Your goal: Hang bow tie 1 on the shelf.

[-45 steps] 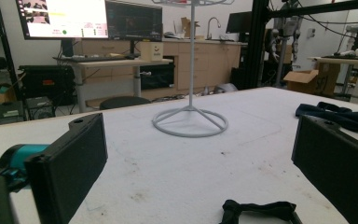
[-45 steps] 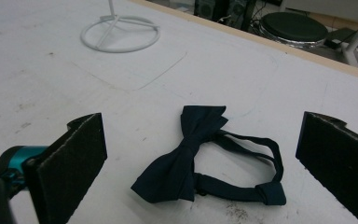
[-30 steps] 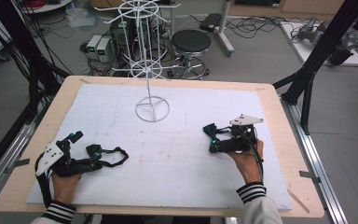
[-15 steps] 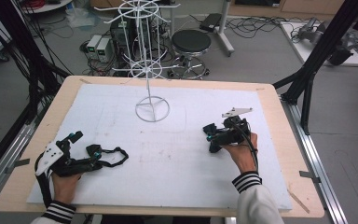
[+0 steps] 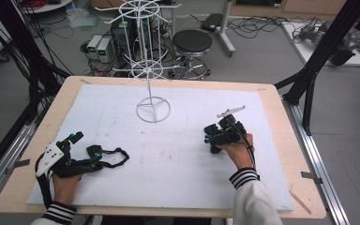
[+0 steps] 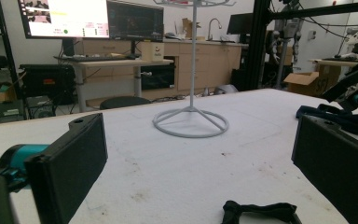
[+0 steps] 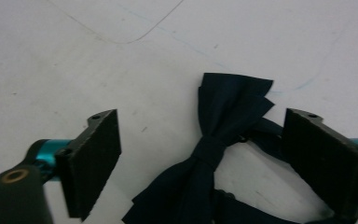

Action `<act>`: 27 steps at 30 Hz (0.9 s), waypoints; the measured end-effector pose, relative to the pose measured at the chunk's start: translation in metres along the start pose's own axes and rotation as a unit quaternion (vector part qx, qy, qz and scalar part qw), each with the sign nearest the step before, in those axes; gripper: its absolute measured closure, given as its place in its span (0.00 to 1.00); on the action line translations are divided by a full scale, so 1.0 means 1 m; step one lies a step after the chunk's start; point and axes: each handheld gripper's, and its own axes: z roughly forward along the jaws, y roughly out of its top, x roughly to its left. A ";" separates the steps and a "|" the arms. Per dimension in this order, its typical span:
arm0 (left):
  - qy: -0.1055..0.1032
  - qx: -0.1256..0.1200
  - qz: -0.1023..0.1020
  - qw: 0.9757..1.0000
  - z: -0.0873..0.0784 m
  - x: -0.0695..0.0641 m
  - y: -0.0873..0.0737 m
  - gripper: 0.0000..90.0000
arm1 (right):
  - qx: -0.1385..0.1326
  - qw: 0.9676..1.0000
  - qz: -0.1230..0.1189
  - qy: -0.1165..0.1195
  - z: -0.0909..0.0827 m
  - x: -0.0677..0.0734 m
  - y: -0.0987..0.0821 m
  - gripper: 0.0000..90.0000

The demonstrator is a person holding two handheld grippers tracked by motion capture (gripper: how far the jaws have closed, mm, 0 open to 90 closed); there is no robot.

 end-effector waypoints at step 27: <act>0.000 -0.001 -0.001 1.000 0.000 0.000 0.000 0.04 | 0.061 0.998 0.009 -0.022 0.017 -0.004 -0.001 0.48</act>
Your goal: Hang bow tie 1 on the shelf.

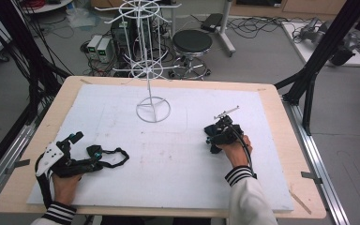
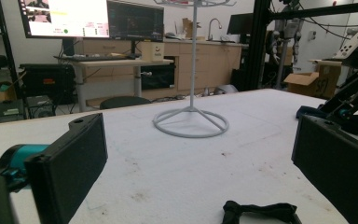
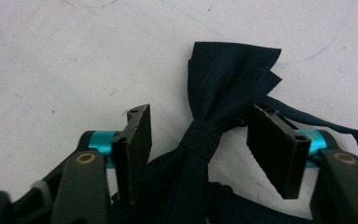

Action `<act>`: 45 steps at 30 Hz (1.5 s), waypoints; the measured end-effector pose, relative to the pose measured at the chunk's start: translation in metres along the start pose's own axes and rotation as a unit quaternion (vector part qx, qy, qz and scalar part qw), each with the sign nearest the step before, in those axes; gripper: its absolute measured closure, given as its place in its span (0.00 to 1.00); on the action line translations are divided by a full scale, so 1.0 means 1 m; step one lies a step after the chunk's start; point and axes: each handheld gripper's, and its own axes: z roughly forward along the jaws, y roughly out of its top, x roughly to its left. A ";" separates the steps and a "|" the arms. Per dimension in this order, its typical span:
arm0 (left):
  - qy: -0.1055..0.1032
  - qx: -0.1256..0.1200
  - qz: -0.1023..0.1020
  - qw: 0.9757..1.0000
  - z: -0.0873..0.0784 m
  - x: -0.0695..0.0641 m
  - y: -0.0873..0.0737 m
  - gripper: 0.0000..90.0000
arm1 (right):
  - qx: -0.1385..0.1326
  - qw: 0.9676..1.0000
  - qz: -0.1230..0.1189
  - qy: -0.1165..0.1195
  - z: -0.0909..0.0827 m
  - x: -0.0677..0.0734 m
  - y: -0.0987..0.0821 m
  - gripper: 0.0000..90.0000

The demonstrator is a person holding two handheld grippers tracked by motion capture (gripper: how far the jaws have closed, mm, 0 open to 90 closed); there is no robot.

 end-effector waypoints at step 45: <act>0.000 0.003 0.002 1.000 0.000 0.000 0.000 0.04 | -0.082 0.996 -0.007 0.020 -0.019 0.001 0.005 0.84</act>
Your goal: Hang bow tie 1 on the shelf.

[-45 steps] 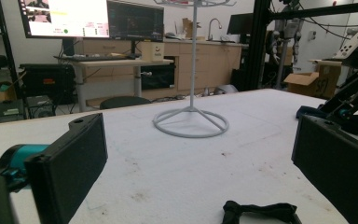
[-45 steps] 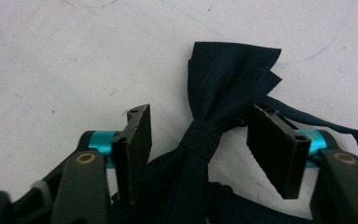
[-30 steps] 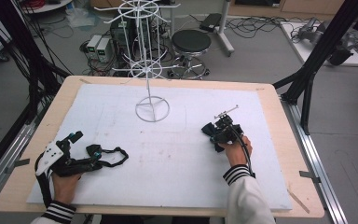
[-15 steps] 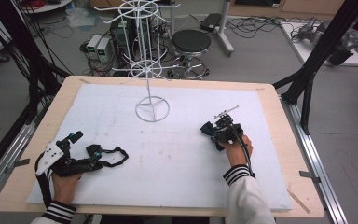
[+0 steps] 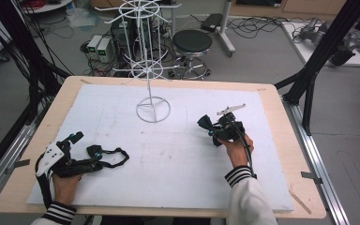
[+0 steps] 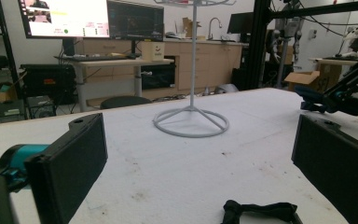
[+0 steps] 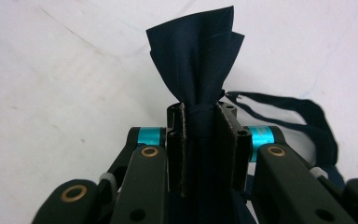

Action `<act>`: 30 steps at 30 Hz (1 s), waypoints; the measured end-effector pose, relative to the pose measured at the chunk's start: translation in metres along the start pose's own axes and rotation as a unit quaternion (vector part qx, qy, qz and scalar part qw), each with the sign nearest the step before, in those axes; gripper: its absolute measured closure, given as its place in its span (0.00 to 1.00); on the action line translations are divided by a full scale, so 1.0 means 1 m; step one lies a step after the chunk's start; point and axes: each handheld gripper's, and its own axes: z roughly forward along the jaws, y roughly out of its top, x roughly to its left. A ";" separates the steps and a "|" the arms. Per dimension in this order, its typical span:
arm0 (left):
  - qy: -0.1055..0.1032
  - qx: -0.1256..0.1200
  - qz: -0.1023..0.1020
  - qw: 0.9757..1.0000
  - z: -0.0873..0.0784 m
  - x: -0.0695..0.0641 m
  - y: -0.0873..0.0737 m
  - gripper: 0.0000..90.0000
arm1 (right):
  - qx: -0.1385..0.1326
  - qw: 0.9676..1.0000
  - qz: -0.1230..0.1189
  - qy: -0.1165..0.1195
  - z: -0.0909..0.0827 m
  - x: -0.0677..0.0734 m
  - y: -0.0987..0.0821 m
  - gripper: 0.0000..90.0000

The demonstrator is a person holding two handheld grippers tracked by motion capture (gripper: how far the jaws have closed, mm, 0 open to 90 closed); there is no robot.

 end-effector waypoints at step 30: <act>0.000 0.000 0.000 1.000 0.000 0.000 0.000 0.04 | -0.148 0.987 -0.010 0.069 -0.023 0.003 0.022 0.84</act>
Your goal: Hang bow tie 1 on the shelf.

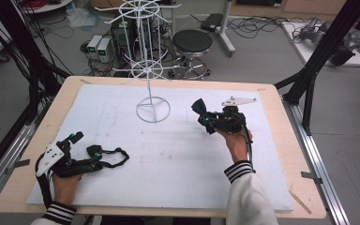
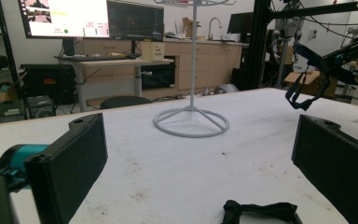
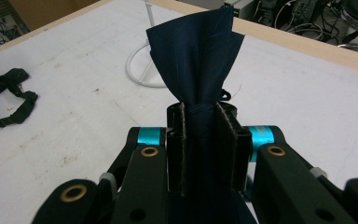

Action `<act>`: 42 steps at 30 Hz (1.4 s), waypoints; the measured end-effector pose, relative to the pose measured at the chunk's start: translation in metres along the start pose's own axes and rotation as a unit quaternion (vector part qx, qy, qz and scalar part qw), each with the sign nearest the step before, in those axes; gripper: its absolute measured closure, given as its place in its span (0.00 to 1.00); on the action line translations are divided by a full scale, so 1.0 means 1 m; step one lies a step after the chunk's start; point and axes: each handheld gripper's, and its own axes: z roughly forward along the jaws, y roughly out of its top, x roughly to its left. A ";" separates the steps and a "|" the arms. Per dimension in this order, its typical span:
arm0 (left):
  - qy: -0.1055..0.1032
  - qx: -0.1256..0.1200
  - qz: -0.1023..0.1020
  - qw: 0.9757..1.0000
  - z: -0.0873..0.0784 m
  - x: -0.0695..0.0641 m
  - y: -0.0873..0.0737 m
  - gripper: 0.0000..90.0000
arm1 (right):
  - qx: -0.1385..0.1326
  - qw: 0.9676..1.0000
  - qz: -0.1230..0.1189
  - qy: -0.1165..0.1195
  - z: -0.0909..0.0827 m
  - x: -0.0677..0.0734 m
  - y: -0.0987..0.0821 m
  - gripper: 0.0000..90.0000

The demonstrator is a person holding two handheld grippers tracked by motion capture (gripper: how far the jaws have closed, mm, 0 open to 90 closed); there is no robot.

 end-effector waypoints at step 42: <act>0.000 -0.001 -0.002 1.000 0.000 0.001 0.000 0.04 | -0.086 0.996 0.002 0.009 0.011 0.025 0.078 0.83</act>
